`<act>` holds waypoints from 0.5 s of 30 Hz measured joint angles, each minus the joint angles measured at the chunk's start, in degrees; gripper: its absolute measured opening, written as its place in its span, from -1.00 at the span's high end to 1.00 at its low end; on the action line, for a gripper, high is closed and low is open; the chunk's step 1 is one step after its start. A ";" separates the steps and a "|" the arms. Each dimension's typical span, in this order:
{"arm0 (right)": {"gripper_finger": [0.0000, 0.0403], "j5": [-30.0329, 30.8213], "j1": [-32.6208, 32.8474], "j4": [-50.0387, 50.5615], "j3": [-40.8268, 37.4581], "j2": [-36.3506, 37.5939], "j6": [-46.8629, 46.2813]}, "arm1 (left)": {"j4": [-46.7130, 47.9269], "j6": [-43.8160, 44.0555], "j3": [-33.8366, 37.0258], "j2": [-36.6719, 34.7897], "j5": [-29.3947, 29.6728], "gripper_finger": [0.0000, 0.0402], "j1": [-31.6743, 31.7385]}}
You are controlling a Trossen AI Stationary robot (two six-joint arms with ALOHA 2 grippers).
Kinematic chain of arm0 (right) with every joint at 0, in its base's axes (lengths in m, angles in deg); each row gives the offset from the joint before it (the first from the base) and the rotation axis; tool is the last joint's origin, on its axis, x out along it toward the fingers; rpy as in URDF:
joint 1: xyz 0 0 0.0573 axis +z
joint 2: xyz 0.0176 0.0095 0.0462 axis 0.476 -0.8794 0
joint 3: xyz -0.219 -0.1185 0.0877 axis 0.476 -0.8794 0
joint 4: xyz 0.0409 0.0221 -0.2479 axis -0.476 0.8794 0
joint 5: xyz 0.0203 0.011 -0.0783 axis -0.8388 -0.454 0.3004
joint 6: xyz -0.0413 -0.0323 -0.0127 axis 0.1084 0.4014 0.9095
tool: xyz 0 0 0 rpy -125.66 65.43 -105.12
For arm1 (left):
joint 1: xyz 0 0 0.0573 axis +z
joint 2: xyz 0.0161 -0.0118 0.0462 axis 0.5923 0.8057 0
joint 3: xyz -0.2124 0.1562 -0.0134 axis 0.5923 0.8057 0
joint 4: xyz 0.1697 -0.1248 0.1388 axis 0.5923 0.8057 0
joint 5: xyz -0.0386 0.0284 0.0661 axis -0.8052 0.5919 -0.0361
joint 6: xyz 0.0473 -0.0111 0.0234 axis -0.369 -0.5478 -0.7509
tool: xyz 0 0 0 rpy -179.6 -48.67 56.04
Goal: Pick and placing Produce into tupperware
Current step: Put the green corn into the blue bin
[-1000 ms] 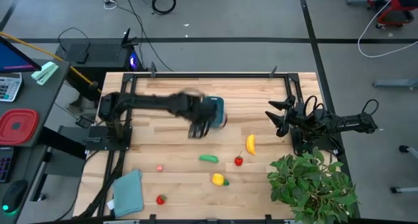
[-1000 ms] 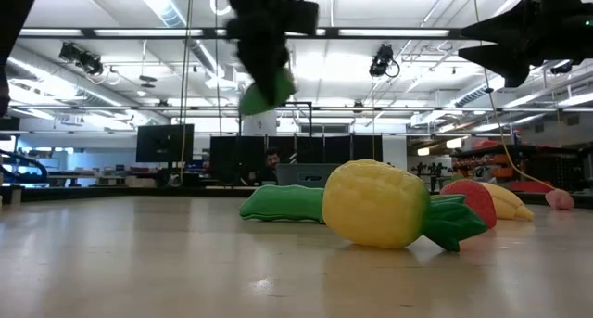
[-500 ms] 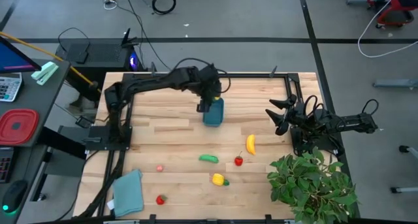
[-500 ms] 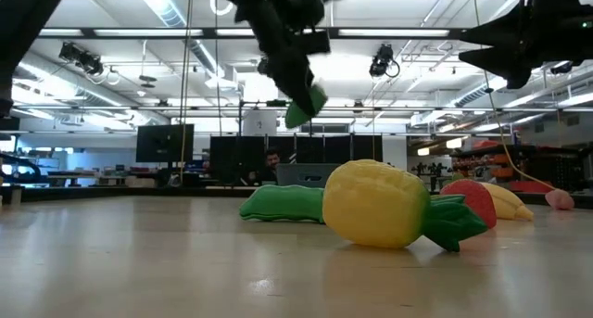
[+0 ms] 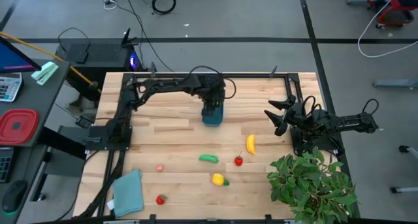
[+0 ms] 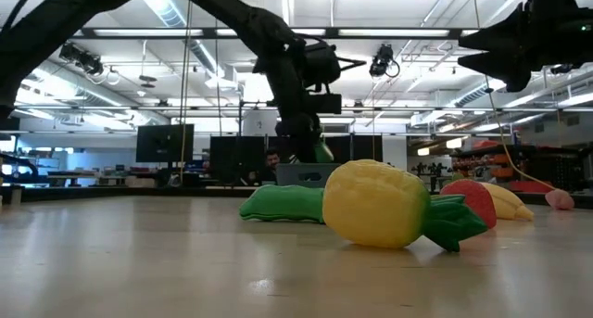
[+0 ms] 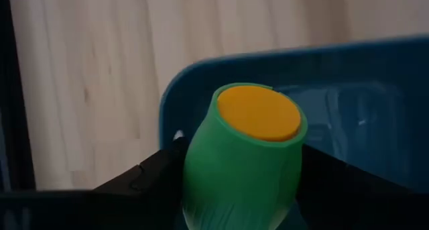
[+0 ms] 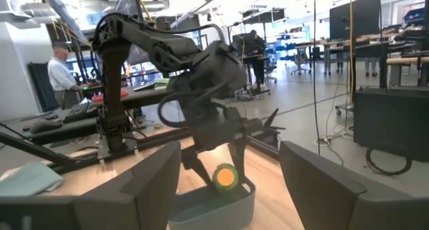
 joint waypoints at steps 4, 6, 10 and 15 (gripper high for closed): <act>-0.31 -0.25 -0.02 0.29 0.00 -0.32 -1.19 | -0.77 -0.32 -0.04 1.22 -0.10 -0.26 -0.13; -0.31 -0.39 0.00 0.49 0.00 -0.42 -1.51 | -0.09 -0.26 0.00 1.73 -0.19 -0.26 -0.21; -0.31 -0.72 -0.01 0.71 0.00 -1.03 -2.25 | -0.34 0.01 -0.04 1.94 -0.15 -0.26 -0.14; -0.31 -0.90 0.00 1.46 0.00 -1.68 -3.01 | -1.00 -0.68 -0.04 1.97 -0.06 -0.28 -0.39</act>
